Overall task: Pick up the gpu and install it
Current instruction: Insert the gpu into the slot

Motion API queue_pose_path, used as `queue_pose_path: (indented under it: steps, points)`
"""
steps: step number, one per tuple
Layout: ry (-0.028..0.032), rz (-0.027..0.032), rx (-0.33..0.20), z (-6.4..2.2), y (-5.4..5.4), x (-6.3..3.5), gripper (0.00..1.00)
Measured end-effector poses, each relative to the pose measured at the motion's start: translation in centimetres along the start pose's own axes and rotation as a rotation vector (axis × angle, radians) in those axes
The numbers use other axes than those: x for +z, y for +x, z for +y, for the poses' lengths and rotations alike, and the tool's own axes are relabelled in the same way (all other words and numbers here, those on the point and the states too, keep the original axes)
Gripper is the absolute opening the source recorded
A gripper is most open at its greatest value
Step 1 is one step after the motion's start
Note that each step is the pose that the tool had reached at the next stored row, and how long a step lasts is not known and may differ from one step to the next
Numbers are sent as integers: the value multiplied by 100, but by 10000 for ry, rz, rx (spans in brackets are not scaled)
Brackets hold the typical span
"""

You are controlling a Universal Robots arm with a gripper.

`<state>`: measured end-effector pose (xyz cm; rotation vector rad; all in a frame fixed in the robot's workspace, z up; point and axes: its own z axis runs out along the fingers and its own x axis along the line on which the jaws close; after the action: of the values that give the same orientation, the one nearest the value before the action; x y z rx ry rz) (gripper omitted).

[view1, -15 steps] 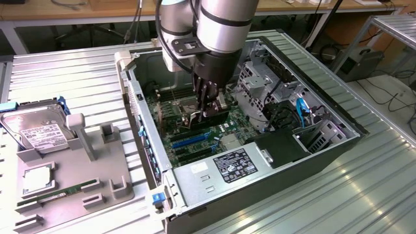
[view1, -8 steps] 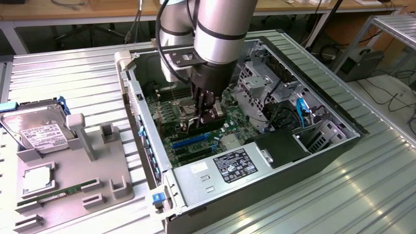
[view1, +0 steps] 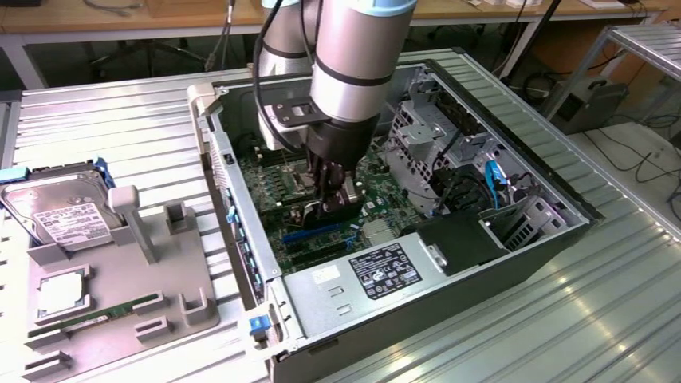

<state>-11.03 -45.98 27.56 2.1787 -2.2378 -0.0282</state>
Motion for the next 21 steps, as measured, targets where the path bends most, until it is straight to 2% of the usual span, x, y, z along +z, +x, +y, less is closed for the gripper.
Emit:
queue_pose_path:
  steps: [4,7,8,14,18,21]
  points:
    - [0,-25,-10,-1,0,62,26]
    - [-4,-136,-53,-1,-2,63,26]
    - [-2,-145,-62,-1,-3,65,26]
    - [-7,-131,-148,9,-2,128,26]
    - [2,-150,-190,17,-4,150,26]
    - [-7,-132,-188,18,-3,145,26]
